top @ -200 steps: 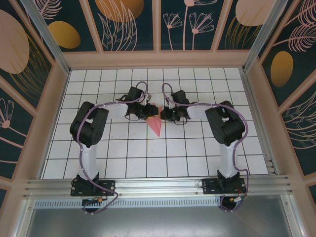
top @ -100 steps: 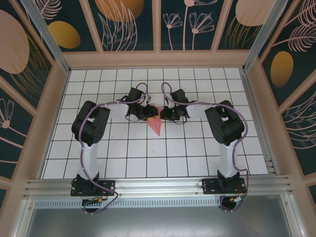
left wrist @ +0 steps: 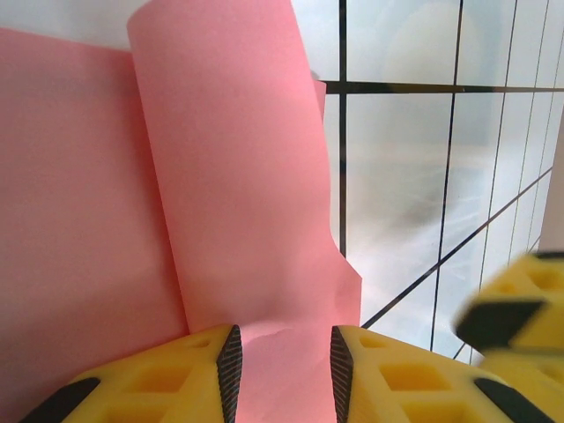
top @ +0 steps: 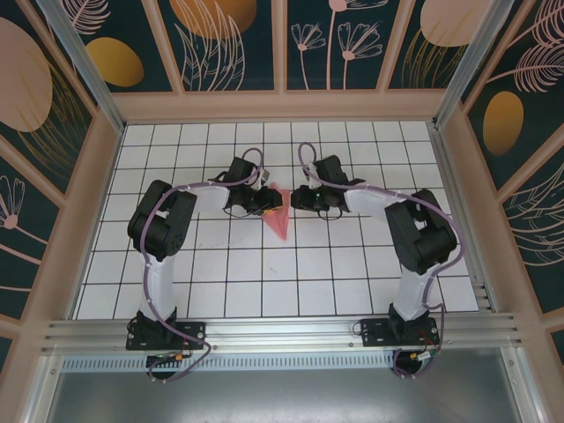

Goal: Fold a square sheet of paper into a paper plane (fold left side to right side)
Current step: Fourth fold the wing at the center of the table.

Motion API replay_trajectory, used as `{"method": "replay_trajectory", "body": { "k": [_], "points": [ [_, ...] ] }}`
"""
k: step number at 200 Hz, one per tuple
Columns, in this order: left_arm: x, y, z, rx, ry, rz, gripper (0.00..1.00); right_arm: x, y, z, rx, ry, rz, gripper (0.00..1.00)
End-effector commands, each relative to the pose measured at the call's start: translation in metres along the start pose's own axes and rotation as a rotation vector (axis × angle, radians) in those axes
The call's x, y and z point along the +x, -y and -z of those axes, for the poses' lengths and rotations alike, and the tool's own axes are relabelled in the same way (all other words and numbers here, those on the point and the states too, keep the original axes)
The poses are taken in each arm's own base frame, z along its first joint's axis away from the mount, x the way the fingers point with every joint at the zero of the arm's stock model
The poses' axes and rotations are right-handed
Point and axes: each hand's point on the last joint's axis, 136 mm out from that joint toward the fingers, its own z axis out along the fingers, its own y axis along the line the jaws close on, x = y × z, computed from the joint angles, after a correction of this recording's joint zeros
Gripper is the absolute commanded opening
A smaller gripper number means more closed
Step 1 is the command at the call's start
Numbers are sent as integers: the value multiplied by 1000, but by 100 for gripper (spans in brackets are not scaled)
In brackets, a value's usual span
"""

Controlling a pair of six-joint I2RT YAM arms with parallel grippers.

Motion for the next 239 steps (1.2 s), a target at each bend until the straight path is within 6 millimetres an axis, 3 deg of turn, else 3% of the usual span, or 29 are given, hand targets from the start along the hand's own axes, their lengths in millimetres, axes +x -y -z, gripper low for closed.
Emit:
{"method": "replay_trajectory", "body": {
  "k": [1, 24, 60, 121, 239],
  "points": [
    [11, -30, -10, -91, -6, 31, 36, 22, -17, 12, -49, -21, 28, 27],
    [11, -31, -10, -95, -7, 29, 36, 47, -52, 12, -149, -56, 71, 26],
    [12, -31, -10, -97, -7, 30, 36, 61, -71, -1, -181, -100, 116, 26],
    [11, -30, -8, -101, -3, 25, 36, 62, -55, -29, -102, -151, 122, 25],
    [11, -30, -7, -107, -5, 20, 37, 76, -26, -38, 2, -195, 104, 25]
  ]
}}
